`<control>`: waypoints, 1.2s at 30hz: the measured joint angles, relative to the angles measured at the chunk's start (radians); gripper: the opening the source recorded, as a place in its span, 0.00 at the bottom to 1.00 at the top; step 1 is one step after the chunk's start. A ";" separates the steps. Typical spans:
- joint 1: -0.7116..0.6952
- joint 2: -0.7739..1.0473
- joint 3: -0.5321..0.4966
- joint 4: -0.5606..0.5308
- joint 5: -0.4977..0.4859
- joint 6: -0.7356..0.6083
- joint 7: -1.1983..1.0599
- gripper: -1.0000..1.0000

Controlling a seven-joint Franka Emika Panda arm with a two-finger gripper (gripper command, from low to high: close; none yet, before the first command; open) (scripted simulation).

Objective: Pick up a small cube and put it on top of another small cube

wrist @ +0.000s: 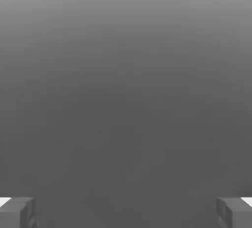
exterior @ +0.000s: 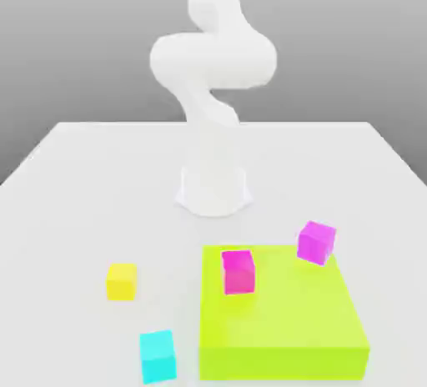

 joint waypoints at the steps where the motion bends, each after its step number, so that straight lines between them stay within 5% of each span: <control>1: -0.023 0.037 0.016 -0.007 -0.011 0.014 0.048 0.50; 19: -0.298 0.647 0.163 -0.118 -0.206 0.251 0.846 0.50; 29: -0.317 0.954 0.145 -0.181 -0.115 0.408 1.132 0.50; 33: -0.280 1.098 0.096 -0.158 -0.152 0.518 1.182 0.50; 34: -0.268 1.130 0.082 -0.151 -0.164 0.542 1.191 0.00; 36: -0.268 1.130 0.082 -0.151 -0.164 0.542 1.191 0.00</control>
